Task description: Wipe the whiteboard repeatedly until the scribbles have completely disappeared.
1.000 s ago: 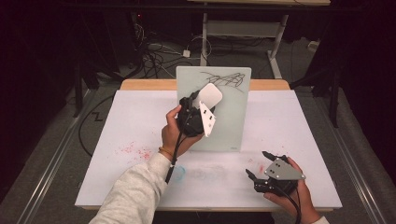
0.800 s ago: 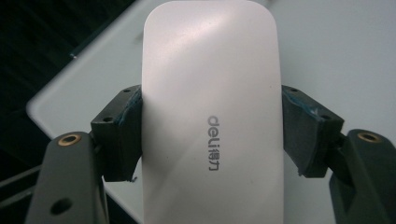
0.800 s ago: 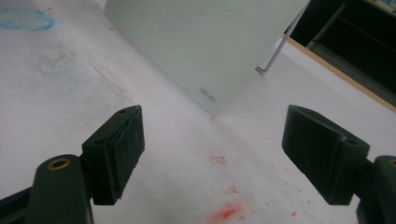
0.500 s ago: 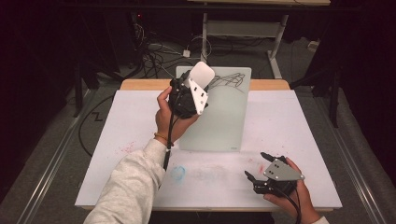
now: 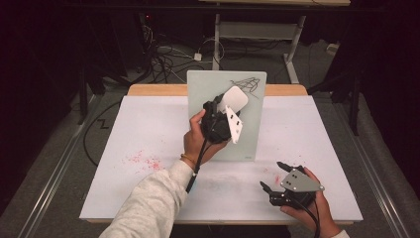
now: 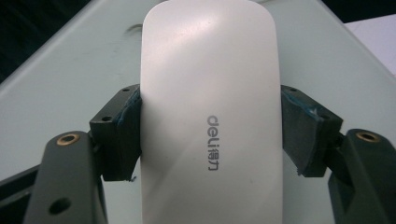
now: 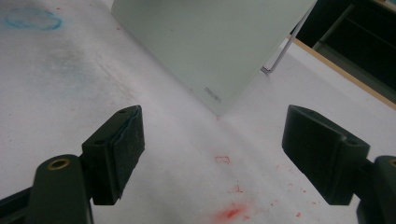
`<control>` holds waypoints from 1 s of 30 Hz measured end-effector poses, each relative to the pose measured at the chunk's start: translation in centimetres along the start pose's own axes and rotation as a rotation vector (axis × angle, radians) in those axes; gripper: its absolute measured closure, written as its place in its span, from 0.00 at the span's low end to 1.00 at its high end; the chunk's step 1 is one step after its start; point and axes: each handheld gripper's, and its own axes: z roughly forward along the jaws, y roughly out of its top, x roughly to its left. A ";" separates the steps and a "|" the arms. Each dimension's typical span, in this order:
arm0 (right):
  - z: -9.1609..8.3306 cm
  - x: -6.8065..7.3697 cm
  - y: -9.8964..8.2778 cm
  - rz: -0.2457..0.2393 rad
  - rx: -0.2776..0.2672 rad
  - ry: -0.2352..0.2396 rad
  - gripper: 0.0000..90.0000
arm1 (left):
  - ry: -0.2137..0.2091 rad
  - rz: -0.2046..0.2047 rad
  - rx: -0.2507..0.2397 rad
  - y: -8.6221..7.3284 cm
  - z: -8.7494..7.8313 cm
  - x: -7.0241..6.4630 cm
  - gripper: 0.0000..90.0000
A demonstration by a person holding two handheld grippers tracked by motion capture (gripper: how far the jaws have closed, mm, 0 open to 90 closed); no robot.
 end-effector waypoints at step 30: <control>-0.1 -0.5 -0.3 0.018 -0.015 0.023 0.24 | 0.049 -0.089 -0.033 3.4 1.4 -0.2 0.32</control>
